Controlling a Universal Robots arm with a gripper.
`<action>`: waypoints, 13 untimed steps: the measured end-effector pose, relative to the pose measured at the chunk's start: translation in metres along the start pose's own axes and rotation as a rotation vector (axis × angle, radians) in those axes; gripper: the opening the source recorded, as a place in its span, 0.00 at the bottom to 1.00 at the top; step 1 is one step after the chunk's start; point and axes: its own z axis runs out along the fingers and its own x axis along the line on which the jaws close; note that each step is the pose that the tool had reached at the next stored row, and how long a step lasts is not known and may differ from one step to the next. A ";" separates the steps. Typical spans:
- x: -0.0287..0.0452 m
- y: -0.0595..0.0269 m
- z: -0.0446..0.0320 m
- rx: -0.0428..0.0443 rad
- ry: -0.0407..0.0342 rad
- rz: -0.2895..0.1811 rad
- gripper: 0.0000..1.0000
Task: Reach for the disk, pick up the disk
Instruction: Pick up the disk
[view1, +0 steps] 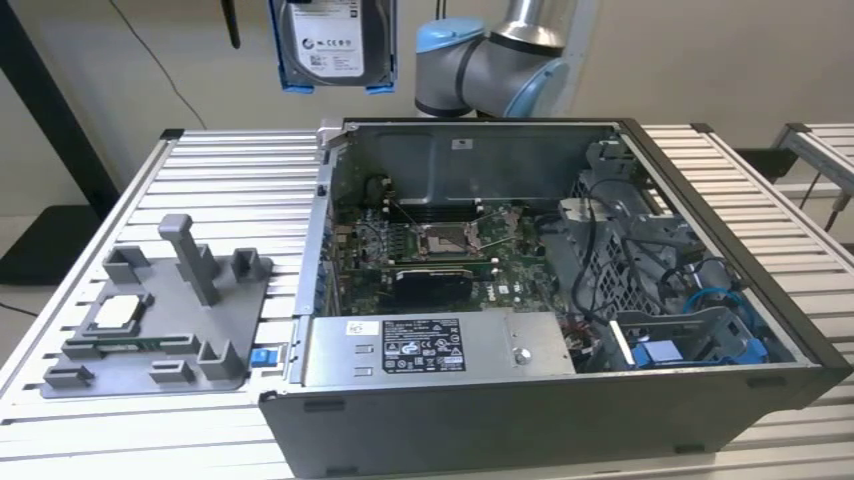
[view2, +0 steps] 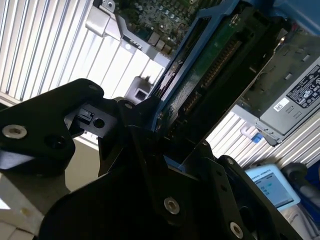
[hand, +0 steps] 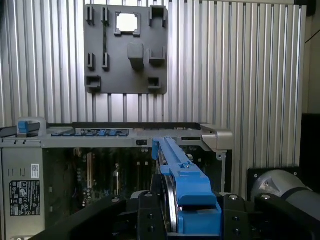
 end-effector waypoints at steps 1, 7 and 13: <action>0.0018 -0.0013 -0.0002 -0.0009 0.0001 0.000 0.00; 0.0125 -0.0106 -0.0013 -0.0074 0.0001 0.001 0.00; 0.0224 -0.0231 -0.0023 -0.0148 0.0003 0.001 0.00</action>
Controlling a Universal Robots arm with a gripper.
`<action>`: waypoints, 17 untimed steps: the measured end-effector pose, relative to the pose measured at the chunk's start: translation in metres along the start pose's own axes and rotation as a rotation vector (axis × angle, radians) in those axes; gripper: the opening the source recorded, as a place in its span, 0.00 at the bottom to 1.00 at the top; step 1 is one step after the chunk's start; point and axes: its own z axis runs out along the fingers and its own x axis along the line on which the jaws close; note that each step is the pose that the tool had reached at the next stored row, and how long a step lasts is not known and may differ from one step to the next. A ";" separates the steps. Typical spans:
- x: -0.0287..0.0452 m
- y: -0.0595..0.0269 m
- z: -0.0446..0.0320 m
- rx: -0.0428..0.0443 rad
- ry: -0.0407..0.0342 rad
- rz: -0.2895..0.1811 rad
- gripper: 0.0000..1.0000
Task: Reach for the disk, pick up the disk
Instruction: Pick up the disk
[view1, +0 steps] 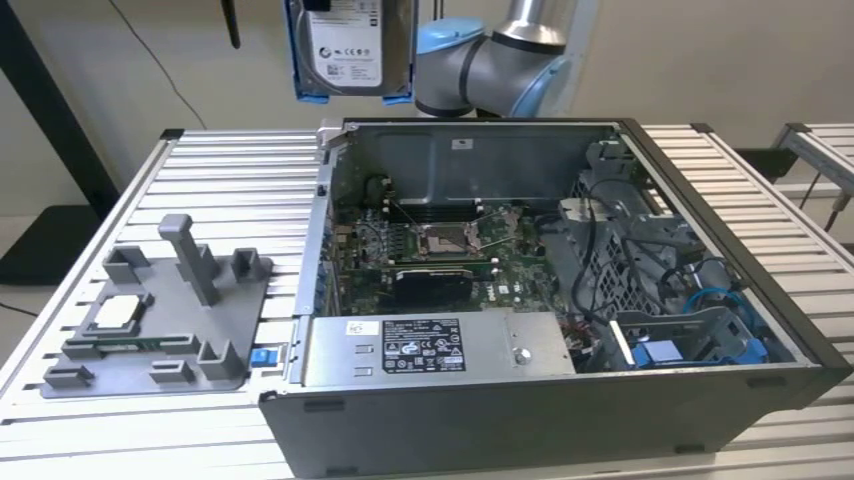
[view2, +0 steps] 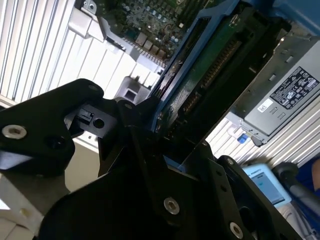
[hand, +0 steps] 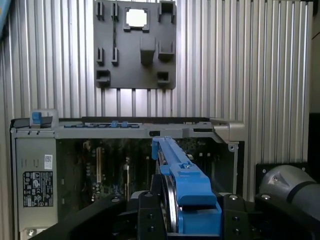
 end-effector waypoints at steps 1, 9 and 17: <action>0.0015 -0.0021 -0.0002 -0.0013 0.0000 0.000 0.00; 0.0141 -0.0192 -0.0018 -0.0113 0.0002 0.001 0.00; 0.0269 -0.0358 -0.0035 -0.0203 0.0004 0.002 0.00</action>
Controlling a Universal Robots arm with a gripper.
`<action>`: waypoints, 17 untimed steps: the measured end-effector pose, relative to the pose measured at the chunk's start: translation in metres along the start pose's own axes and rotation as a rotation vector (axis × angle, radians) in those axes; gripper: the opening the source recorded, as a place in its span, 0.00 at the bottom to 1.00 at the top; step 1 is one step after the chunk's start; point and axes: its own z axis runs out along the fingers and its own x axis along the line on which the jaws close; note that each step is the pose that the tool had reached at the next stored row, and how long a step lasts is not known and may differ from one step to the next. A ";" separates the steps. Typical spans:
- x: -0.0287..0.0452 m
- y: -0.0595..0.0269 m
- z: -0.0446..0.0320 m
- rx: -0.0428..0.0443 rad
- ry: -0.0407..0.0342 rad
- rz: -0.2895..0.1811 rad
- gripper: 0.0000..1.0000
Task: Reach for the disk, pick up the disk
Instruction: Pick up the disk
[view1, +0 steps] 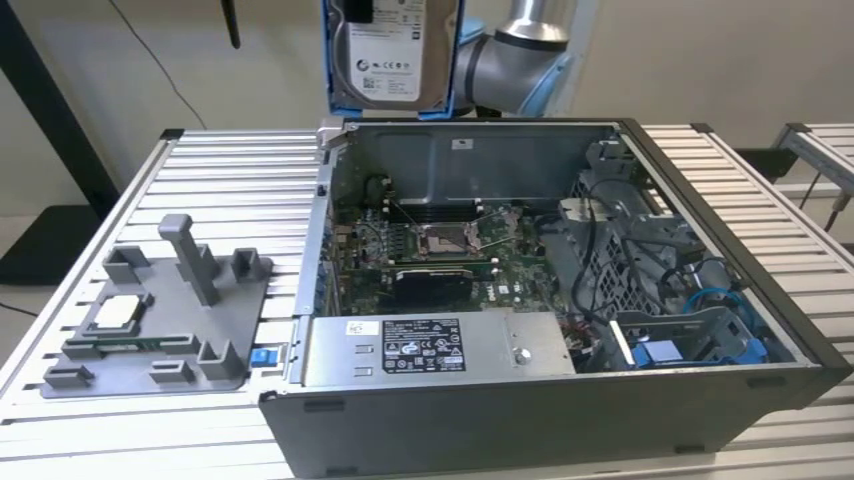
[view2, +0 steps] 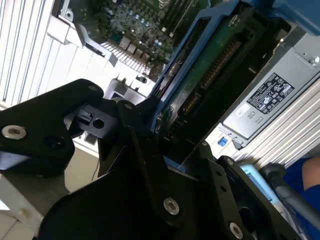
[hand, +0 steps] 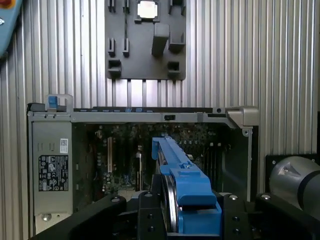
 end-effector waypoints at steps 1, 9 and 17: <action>0.0015 -0.0019 -0.0002 -0.0009 0.0000 0.000 0.00; 0.0133 -0.0176 -0.0020 -0.0078 0.0001 0.001 0.00; 0.0248 -0.0327 -0.0037 -0.0140 0.0002 0.001 0.00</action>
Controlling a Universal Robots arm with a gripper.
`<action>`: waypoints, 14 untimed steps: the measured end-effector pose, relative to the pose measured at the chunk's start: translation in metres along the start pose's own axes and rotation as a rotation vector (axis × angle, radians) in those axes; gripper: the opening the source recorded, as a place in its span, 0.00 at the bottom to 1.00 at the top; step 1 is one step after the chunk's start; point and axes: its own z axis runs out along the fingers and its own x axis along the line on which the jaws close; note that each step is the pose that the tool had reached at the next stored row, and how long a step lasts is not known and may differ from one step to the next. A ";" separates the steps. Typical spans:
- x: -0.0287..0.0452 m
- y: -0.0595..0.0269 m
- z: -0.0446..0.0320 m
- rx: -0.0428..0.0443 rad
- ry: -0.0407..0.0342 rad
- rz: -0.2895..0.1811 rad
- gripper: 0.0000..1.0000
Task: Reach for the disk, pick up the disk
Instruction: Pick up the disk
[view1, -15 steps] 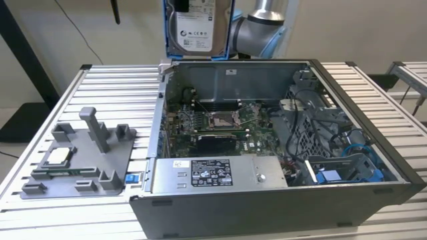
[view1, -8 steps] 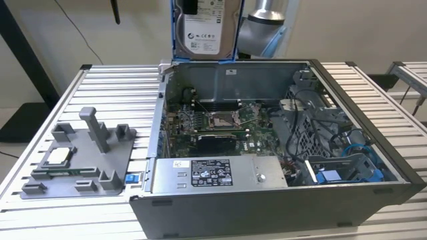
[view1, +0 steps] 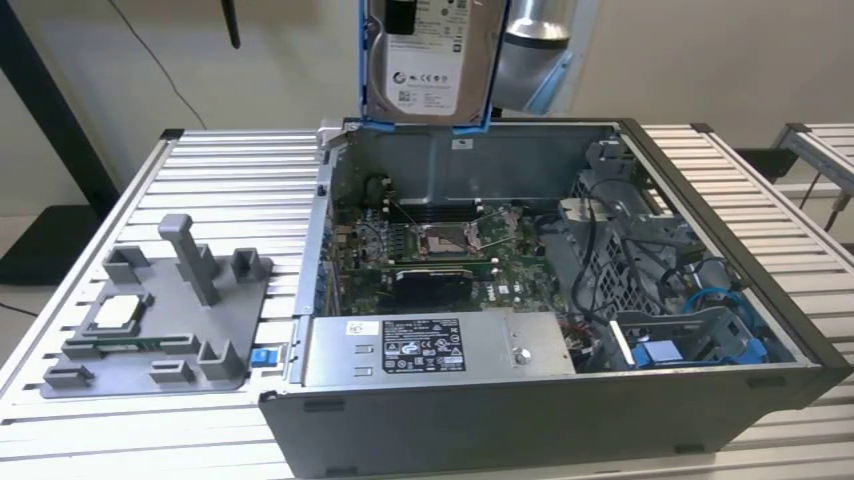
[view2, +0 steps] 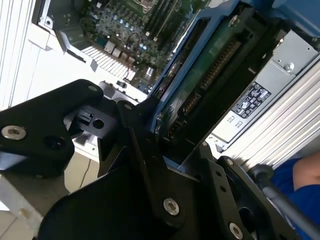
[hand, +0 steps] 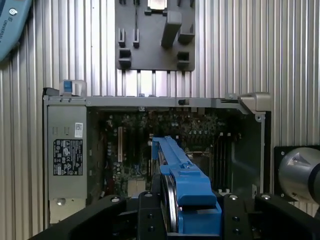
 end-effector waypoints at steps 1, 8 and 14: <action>0.0013 -0.0018 -0.0002 -0.0007 0.0001 0.000 0.00; 0.0112 -0.0142 -0.0018 -0.0050 0.0001 0.000 0.00; 0.0211 -0.0265 -0.0035 -0.0092 0.0003 0.001 0.00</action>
